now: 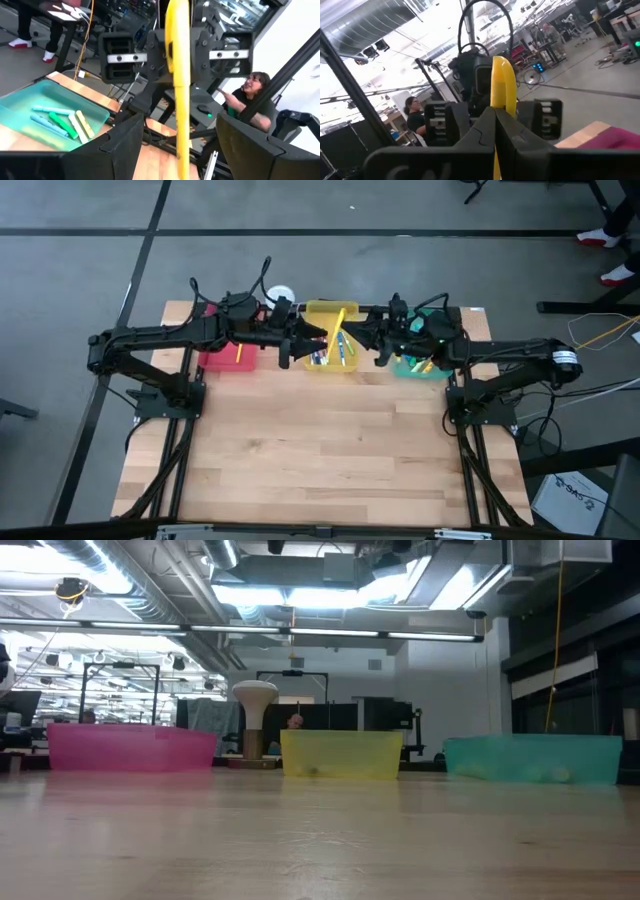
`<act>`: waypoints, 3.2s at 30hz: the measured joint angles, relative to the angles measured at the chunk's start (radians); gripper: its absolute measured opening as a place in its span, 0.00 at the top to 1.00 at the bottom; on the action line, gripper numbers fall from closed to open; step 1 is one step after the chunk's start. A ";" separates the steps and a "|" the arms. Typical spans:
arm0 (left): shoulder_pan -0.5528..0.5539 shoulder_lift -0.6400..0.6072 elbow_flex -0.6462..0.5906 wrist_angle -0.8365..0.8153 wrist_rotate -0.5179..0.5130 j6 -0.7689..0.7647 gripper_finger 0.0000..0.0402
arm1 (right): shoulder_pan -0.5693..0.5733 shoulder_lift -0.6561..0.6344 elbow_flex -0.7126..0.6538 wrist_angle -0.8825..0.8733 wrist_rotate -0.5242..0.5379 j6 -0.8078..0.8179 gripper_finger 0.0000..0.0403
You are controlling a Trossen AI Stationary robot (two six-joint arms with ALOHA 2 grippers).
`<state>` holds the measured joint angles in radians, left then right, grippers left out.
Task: Pick & Place Markers
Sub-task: Put the yellow pen from the blue bin into the red bin
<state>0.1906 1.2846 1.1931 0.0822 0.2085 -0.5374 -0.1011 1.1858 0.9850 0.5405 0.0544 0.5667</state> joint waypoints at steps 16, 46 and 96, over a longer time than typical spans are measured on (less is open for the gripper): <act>-0.033 0.000 0.000 -0.035 -0.001 0.003 0.40 | 0.028 0.152 0.229 -0.184 0.006 -0.081 1.00; -0.041 0.000 0.001 -0.071 -0.007 0.039 0.94 | 0.028 0.156 0.242 -0.239 -0.003 -0.085 0.99; 0.025 -0.225 0.002 -0.851 -0.741 -0.114 0.94 | 0.028 0.017 0.242 -0.534 0.189 -0.149 0.53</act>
<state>0.2154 1.0592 1.1946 -0.7686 -0.5326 -0.6516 -0.0734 1.2026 1.2266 0.0063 0.2432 0.4175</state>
